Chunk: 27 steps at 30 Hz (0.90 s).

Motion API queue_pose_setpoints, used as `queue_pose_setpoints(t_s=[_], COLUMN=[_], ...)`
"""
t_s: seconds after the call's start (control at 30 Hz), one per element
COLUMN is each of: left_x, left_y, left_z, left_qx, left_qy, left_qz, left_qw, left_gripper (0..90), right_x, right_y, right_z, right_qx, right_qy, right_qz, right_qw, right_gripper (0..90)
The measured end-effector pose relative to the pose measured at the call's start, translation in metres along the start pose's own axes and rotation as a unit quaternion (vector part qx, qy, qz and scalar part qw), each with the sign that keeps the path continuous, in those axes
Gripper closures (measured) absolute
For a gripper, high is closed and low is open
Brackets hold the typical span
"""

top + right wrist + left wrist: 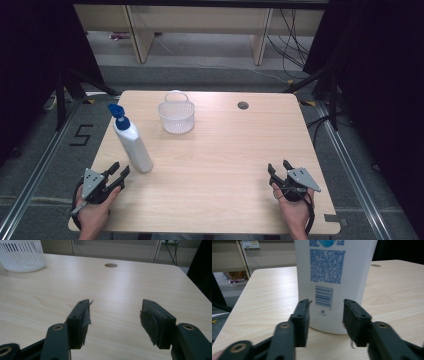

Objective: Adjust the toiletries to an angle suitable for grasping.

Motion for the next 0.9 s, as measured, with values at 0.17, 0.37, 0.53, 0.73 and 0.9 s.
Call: queue_pose_setpoints(t_s=[0.17, 0.37, 0.53, 0.73, 0.9], left_x=[-0.003, -0.012, -0.016, -0.02, -0.022], left_y=[-0.015, -0.034, -0.045, -0.049, -0.047], left_z=[0.004, 0.008, 0.004, -0.001, -0.004], left_qx=[-0.016, -0.028, -0.034, -0.028, -0.023], left_qy=[0.003, 0.013, 0.02, 0.026, 0.03], left_qz=[-0.007, -0.022, -0.019, -0.022, -0.024], left_qw=[0.9998, 0.9993, 0.999, 0.999, 0.999], left_gripper=[70.2, 86.6, 89.5, 89.7, 89.7], right_x=[0.001, 0.003, 0.003, 0.003, 0.004], right_y=[0.0, 0.0, 0.001, 0.0, 0.0], right_z=[0.0, -0.001, -0.001, -0.001, 0.0], right_qx=[-0.004, -0.002, 0.003, -0.001, -0.001], right_qy=[0.0, -0.008, -0.003, -0.007, -0.007], right_qz=[-0.002, 0.014, 0.022, 0.018, 0.016], right_qw=[1.0, 0.9999, 0.9997, 0.9998, 0.9998], right_gripper=[43.6, 49.2, 52.0, 51.9, 51.9])
Point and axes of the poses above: each handheld gripper's, and its own axes: z roughly backward along the jaws, y roughly out of its underside, x roughly to its left, the point moved 10 cm from there along -z, roughly forward along the jaws, and after that the axes turned 3 degrees about -z, right-handed, at the moved point
